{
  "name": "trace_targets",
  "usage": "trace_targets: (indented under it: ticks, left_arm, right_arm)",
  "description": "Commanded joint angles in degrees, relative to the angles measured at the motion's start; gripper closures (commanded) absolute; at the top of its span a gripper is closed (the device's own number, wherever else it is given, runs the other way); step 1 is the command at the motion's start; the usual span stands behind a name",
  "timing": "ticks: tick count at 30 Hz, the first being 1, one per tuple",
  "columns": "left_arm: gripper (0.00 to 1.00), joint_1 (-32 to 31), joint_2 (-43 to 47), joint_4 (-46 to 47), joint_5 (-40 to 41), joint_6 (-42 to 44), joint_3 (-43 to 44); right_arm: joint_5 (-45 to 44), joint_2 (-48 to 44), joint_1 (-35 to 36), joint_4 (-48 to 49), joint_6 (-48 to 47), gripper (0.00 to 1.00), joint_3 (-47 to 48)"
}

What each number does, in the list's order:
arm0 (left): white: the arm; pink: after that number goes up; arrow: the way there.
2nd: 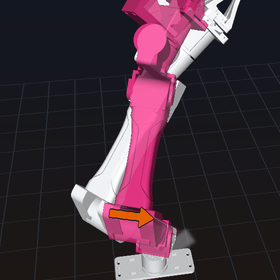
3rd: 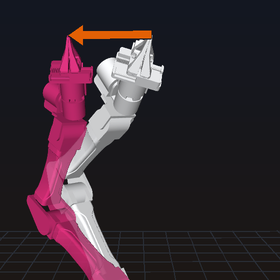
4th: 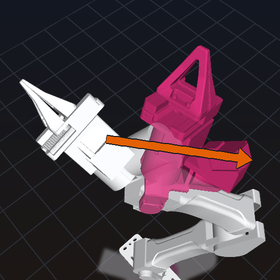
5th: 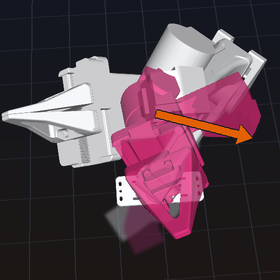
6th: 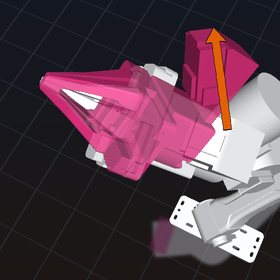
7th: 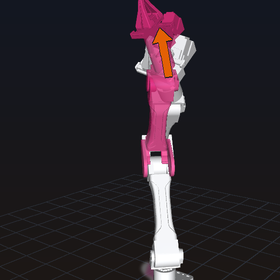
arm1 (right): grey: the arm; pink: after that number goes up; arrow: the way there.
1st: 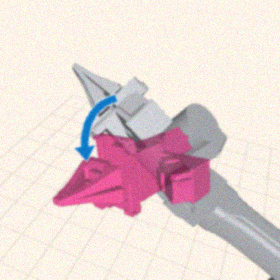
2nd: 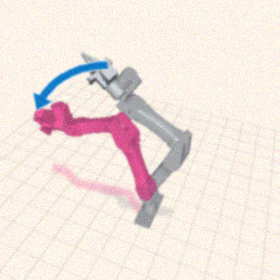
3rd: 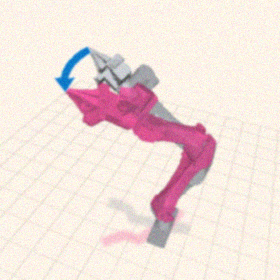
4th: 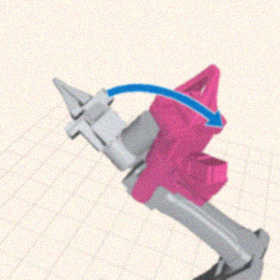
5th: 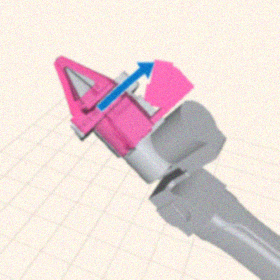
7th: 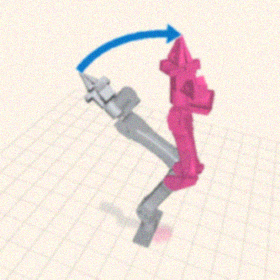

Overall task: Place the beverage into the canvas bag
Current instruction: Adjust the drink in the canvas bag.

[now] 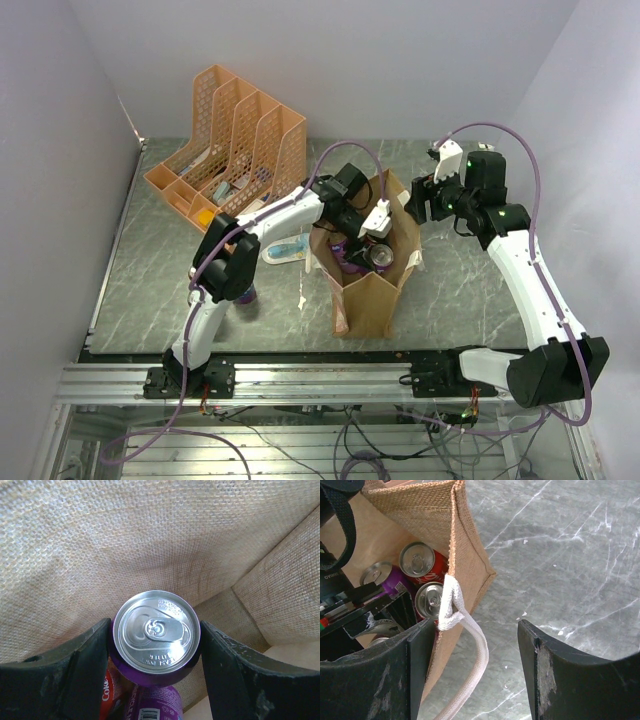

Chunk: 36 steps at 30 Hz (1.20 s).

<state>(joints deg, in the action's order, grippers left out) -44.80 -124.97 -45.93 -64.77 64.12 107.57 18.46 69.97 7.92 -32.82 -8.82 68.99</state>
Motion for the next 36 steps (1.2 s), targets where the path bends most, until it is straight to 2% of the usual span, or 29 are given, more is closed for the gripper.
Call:
trace_targets:
  ticks: [1, 8, 14, 23, 28, 36]
  left_arm:
    - [0.93, -0.95, 0.07, 3.76, -7.87, -2.2, -2.5]
    - [0.93, -3.1, 0.42, -8.72, -9.74, 8.91, -2.73]
    - [0.93, -3.62, 0.67, -3.79, -7.74, 5.42, -4.49]
    - [0.93, -3.5, -0.88, -7.79, -3.65, 7.92, -0.36]
    - [0.93, -3.26, 0.16, -6.55, -2.04, 4.18, 2.9]
    - [0.93, -2.22, 5.54, 7.05, -1.34, -11.41, 4.89]
  right_arm:
    - [0.19, 0.17, -0.55, 1.02, 0.38, 0.34, 0.26]
    - [0.59, -0.48, -0.54, 0.89, 0.63, 0.34, -0.27]
    - [0.62, -1.6, -0.54, 0.55, 0.66, 0.34, -0.78]
    - [2.86, -3.09, -0.55, -0.08, 0.41, 0.34, -1.19]
    - [3.98, -3.65, -0.56, -0.55, -0.26, 0.35, -1.04]
    - [4.62, -3.52, -0.53, -1.71, -2.09, 0.35, 1.76]
